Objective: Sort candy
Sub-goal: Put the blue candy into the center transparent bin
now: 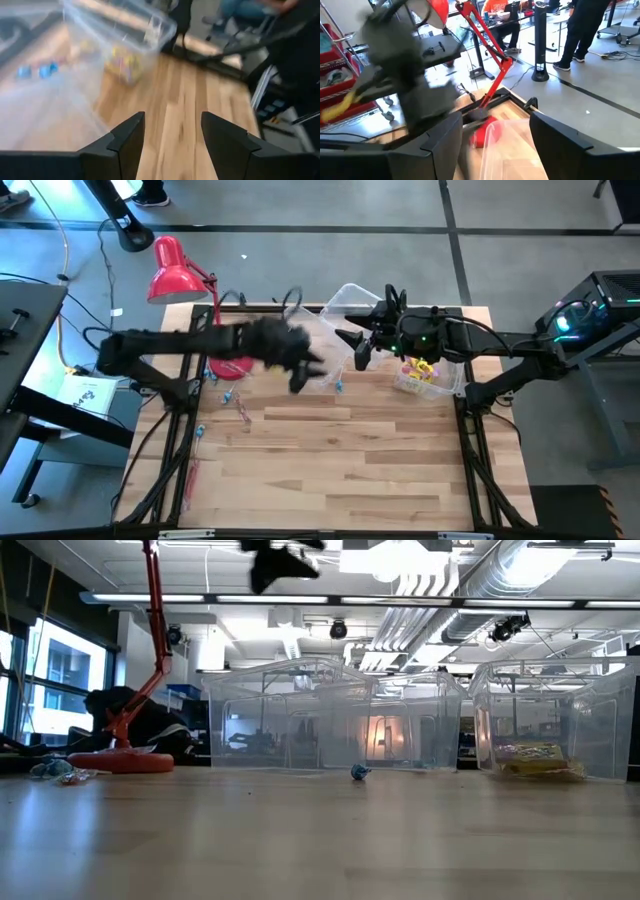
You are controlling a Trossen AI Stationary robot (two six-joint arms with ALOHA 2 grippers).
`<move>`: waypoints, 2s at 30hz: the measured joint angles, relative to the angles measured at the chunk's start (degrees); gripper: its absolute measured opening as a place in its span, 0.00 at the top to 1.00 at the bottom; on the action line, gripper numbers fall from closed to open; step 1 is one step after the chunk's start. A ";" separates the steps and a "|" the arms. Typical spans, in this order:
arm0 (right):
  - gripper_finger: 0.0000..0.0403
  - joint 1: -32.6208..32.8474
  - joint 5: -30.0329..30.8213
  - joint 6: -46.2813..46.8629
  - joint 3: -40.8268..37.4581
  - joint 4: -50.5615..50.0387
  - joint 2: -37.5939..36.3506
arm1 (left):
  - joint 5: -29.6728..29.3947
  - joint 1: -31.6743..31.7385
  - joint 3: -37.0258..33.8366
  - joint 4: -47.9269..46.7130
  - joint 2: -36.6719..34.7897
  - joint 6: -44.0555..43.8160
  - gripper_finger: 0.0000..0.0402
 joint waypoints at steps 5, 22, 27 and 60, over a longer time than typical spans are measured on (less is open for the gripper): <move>0.44 0.00 -0.03 0.11 0.00 -0.36 0.70 | -12.38 -11.21 -13.59 -1.22 -7.38 -11.70 0.53; 0.44 0.00 -3.05 4.14 -0.04 -0.08 6.78 | -19.98 -21.20 -37.54 -33.55 -15.03 -58.17 0.53; 0.44 -0.02 -3.18 5.51 -0.04 1.00 6.74 | -20.90 -19.58 -40.60 -34.31 -14.99 -62.38 0.53; 0.44 0.00 -5.34 3.54 -0.04 -0.53 6.69 | -19.92 -6.91 -45.87 -22.56 -10.77 -54.61 0.85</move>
